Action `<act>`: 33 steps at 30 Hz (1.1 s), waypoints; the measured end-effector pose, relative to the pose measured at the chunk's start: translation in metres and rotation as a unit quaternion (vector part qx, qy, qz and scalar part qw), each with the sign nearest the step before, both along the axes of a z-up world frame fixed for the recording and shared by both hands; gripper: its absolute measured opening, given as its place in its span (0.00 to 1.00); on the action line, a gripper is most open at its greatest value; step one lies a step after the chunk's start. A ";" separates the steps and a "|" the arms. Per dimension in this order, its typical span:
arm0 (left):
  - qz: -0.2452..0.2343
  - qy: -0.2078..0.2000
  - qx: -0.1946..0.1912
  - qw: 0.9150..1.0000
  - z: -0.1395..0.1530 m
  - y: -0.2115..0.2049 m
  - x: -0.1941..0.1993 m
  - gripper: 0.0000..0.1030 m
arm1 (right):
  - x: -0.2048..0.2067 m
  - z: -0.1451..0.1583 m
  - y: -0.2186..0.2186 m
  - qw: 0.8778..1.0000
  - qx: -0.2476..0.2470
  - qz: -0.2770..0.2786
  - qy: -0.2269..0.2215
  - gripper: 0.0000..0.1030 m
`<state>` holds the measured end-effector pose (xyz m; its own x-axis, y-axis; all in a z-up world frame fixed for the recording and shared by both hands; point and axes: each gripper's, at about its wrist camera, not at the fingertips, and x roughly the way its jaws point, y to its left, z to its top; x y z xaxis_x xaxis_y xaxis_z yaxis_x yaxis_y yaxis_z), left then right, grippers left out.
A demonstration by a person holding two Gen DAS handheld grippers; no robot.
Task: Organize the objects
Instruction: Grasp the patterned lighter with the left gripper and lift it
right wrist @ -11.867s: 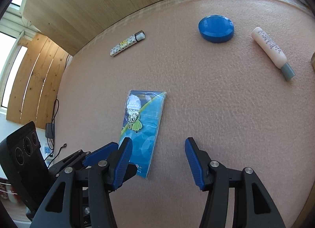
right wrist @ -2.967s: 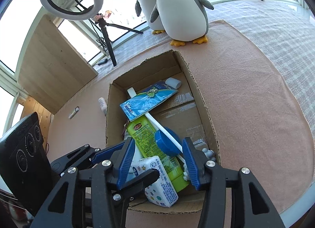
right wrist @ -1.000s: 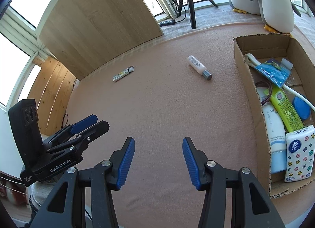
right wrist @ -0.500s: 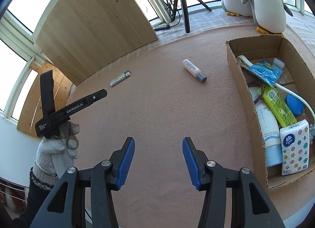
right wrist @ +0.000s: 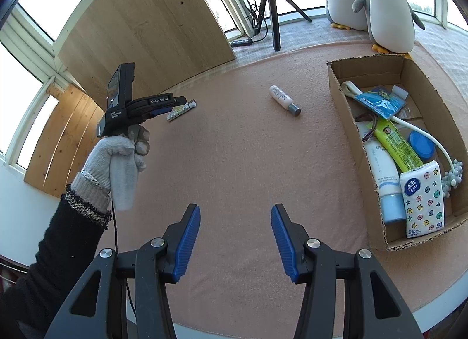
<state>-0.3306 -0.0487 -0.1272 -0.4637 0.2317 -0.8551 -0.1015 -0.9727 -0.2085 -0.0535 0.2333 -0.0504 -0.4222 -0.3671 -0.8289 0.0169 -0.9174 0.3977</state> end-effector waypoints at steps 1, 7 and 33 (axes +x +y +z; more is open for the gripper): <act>0.005 0.001 0.000 1.000 -0.001 -0.001 -0.003 0.47 | 0.002 -0.002 -0.001 1.000 0.000 0.001 -0.002 0.45; 0.013 0.001 -0.014 1.000 -0.010 -0.001 -0.016 0.47 | 0.010 -0.014 -0.012 1.000 -0.010 0.013 -0.020 0.45; -0.040 -0.027 0.025 0.999 -0.024 -0.001 -0.014 0.42 | 0.004 -0.023 -0.019 0.999 -0.010 0.025 -0.033 0.45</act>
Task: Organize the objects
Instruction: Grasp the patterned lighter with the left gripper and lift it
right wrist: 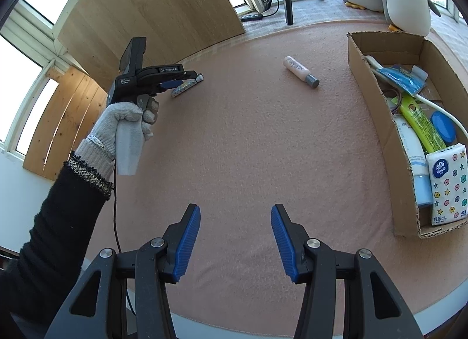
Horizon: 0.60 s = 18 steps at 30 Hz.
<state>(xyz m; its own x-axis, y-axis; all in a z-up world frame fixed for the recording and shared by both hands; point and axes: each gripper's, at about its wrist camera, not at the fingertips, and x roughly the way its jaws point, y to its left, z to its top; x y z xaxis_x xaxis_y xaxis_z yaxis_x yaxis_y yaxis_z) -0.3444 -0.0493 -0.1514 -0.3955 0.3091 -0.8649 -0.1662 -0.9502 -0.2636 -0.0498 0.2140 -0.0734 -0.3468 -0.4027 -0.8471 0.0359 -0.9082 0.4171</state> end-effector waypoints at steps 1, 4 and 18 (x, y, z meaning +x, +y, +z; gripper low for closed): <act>-0.008 0.003 -0.010 1.000 0.000 0.004 0.005 0.37 | 0.000 0.000 0.001 1.000 -0.001 -0.001 0.000 0.45; -0.023 0.011 -0.031 0.999 0.000 0.013 0.020 0.27 | -0.002 0.000 0.002 1.000 -0.002 -0.003 0.001 0.45; -0.037 0.016 -0.044 0.998 0.004 0.028 0.103 0.24 | -0.021 0.002 0.013 1.000 0.005 0.003 0.018 0.45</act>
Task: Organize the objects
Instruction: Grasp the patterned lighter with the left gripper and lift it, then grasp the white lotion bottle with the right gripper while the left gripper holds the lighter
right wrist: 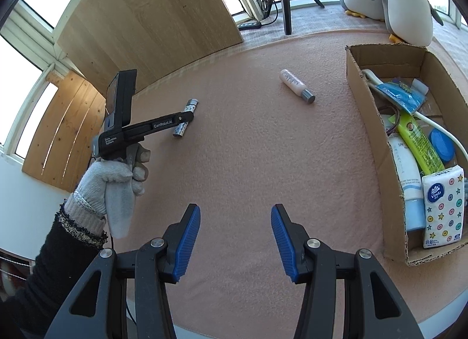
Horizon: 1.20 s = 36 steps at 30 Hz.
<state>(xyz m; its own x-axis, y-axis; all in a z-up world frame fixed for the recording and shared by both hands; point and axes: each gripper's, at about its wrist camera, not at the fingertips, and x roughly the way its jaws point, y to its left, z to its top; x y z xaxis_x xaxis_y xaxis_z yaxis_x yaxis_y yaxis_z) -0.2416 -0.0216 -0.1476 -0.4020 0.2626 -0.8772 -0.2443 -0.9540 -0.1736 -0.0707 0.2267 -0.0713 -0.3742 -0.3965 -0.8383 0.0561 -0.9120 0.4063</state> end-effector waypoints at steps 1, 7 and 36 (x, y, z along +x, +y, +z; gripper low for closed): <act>0.000 -0.002 0.003 1.000 0.000 0.001 0.007 0.24 | -0.006 0.000 0.003 1.000 0.003 -0.001 0.003 0.45; 0.001 -0.008 0.019 1.000 0.000 0.003 0.059 0.24 | -0.054 -0.006 0.015 0.999 0.034 -0.002 0.019 0.45; 0.039 -0.033 0.046 0.998 0.002 0.000 0.102 0.37 | -0.202 -0.080 -0.002 0.985 0.158 0.038 -0.062 0.34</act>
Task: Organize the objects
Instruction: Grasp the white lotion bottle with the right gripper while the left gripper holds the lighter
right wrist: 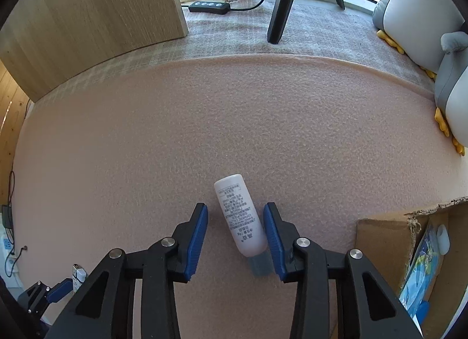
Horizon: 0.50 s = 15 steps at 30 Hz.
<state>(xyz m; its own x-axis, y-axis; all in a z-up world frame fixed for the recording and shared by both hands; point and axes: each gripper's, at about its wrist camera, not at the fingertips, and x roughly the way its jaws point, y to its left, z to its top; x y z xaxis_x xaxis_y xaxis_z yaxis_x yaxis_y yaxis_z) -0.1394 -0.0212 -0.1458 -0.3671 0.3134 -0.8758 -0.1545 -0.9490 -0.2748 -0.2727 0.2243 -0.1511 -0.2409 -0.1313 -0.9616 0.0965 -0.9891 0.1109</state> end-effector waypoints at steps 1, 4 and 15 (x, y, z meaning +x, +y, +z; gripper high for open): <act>-0.001 0.000 -0.001 1.000 0.000 0.001 -0.001 0.37 | 0.002 0.000 0.001 1.000 -0.007 0.002 0.000 0.29; -0.003 -0.002 -0.002 1.000 0.000 0.004 -0.003 0.37 | 0.013 0.000 0.002 1.000 -0.023 0.007 -0.001 0.18; -0.009 0.001 -0.019 1.000 0.001 0.011 0.003 0.37 | 0.092 0.002 -0.022 0.996 -0.063 0.056 0.001 0.18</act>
<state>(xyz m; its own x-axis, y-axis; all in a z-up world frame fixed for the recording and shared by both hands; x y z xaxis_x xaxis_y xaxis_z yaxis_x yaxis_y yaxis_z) -0.1364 -0.0105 -0.1446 -0.3638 0.2867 -0.8862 -0.1728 -0.9557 -0.2383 -0.1805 0.2026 -0.1496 -0.2190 -0.2764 -0.9357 0.2054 -0.9506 0.2327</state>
